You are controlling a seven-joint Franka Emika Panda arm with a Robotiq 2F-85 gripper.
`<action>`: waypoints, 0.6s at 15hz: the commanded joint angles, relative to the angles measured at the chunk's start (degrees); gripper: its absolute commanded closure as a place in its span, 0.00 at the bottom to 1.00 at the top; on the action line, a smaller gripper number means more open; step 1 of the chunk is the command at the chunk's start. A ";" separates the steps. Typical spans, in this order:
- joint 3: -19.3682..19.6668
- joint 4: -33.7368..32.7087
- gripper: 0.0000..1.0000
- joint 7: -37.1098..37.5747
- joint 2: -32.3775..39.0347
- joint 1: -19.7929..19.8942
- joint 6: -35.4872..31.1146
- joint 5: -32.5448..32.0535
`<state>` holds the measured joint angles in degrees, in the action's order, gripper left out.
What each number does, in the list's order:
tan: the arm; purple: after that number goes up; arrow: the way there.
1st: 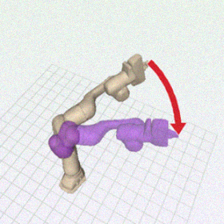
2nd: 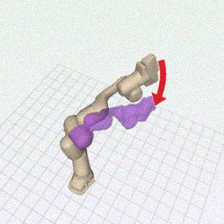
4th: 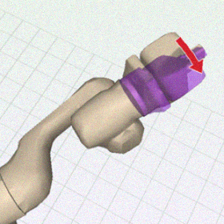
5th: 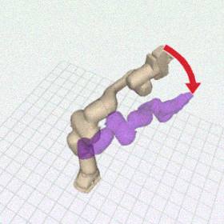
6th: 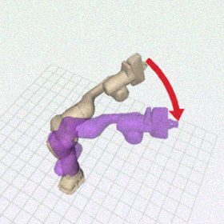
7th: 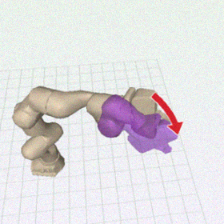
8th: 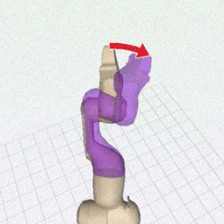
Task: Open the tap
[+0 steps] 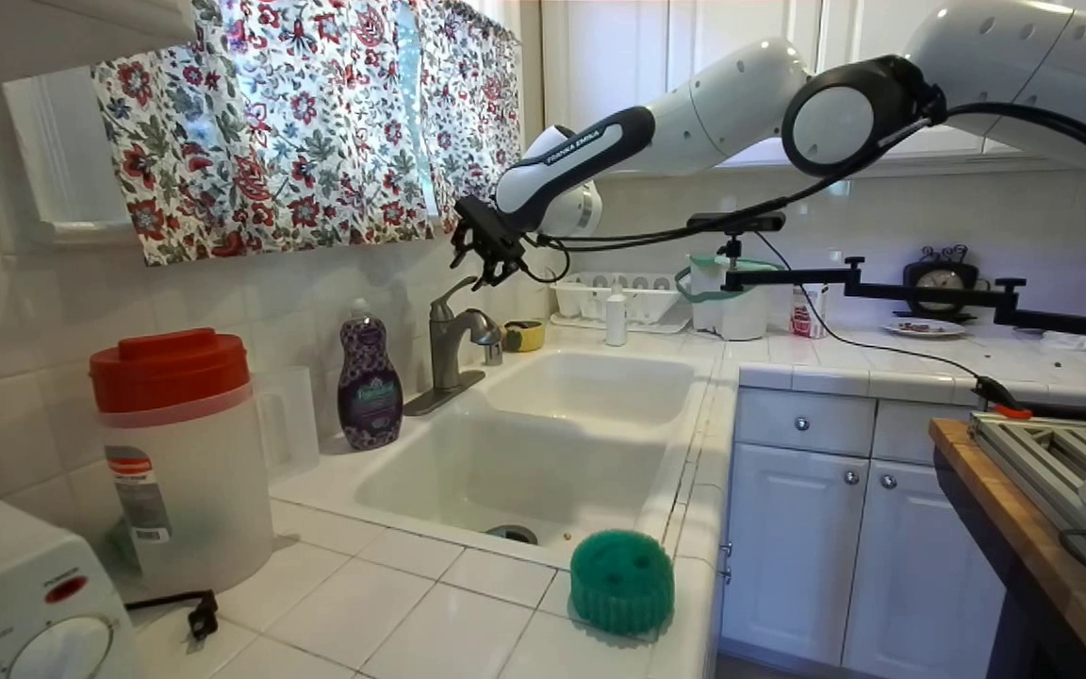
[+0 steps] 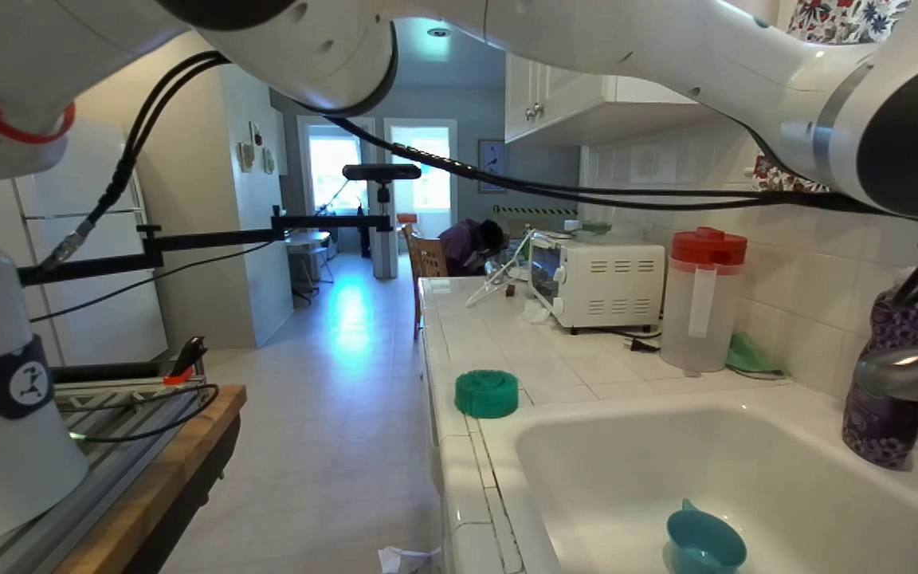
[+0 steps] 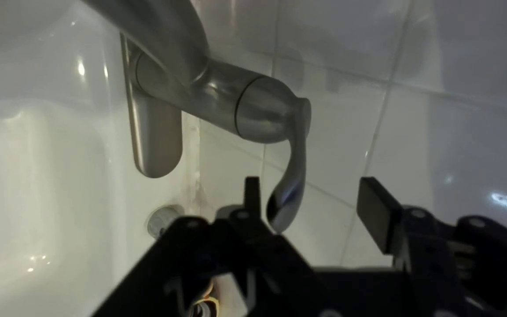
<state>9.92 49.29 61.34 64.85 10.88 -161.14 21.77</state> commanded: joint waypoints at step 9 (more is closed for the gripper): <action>2.73 -5.93 0.95 2.73 3.27 -1.08 0.80 -1.16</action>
<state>11.29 47.11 62.15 66.26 10.11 -160.94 21.33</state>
